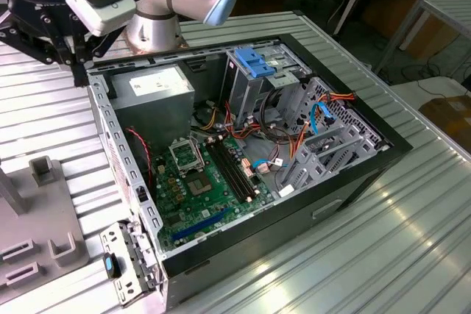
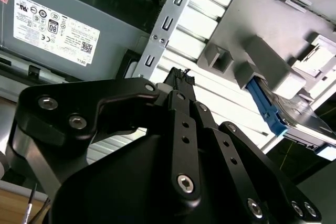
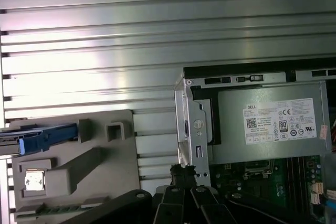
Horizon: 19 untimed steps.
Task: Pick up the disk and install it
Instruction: 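Reach for the disk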
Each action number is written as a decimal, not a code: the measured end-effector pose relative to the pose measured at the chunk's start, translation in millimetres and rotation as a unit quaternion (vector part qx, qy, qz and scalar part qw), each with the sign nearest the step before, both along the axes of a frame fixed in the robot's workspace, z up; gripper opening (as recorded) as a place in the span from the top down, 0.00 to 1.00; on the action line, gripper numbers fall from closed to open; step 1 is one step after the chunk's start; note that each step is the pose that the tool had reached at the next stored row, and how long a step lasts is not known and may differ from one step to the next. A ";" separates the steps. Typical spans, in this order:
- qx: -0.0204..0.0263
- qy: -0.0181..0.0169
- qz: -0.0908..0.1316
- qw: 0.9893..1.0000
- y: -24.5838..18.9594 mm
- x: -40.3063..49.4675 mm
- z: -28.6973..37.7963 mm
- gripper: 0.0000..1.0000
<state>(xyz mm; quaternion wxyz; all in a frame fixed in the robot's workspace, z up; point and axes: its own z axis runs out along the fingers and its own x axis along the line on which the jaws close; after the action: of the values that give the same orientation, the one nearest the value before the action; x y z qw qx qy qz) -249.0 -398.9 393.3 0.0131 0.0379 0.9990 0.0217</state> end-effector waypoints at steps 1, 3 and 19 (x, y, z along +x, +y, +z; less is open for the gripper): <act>0.000 0.000 0.000 1.000 0.0 -2.2 0.0 0.89; 0.000 0.000 0.000 1.000 0.0 -10.2 0.0 0.89; 0.000 0.000 0.000 1.000 0.0 -51.3 0.0 0.89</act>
<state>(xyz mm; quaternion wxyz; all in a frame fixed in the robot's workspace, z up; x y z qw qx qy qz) -300.3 -398.9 393.3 0.0131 0.0378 0.9990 0.0217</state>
